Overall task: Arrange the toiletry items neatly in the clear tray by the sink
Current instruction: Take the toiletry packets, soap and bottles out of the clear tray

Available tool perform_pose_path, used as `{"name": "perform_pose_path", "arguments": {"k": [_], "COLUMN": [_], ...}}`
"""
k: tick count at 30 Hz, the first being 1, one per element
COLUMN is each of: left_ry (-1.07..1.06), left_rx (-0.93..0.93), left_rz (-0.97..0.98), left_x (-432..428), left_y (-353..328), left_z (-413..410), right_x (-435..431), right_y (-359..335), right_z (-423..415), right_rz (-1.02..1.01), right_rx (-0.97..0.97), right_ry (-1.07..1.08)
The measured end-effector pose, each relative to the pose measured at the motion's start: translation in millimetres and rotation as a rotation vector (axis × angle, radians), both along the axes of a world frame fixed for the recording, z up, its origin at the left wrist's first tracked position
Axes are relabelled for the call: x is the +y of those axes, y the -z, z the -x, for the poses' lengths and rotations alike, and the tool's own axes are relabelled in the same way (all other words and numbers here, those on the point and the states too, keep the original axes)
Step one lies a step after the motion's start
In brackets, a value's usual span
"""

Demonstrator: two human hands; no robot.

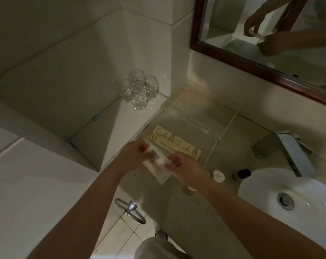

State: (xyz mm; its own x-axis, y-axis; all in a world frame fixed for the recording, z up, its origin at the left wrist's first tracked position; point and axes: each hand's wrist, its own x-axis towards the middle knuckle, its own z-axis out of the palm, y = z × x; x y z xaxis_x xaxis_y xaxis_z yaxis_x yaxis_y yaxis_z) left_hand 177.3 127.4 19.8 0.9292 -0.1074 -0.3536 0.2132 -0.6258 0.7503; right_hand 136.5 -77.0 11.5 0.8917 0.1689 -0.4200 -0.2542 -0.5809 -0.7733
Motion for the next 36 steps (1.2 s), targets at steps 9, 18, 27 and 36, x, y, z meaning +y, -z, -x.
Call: {"name": "perform_pose_path", "arguments": {"k": [9, 18, 27, 36], "left_ry": [-0.234, -0.223, -0.127, -0.05], "left_rx": [-0.056, -0.083, -0.013, -0.099], "left_rz": [0.189, 0.131, 0.2, 0.336], "left_x": [-26, -10, -7, -33], "left_y": [-4, 24, 13, -3], "left_z": [-55, -84, -97, -97], "right_x": [-6, 4, 2, -18], "right_y": [-3, 16, 12, -3], "right_z": [-64, -97, -96, -93], "right_rz": [0.057, 0.126, -0.269, -0.694], "right_rx": [0.007, -0.022, 0.109, 0.473], "right_ry": [0.209, 0.245, 0.479, 0.614]}}
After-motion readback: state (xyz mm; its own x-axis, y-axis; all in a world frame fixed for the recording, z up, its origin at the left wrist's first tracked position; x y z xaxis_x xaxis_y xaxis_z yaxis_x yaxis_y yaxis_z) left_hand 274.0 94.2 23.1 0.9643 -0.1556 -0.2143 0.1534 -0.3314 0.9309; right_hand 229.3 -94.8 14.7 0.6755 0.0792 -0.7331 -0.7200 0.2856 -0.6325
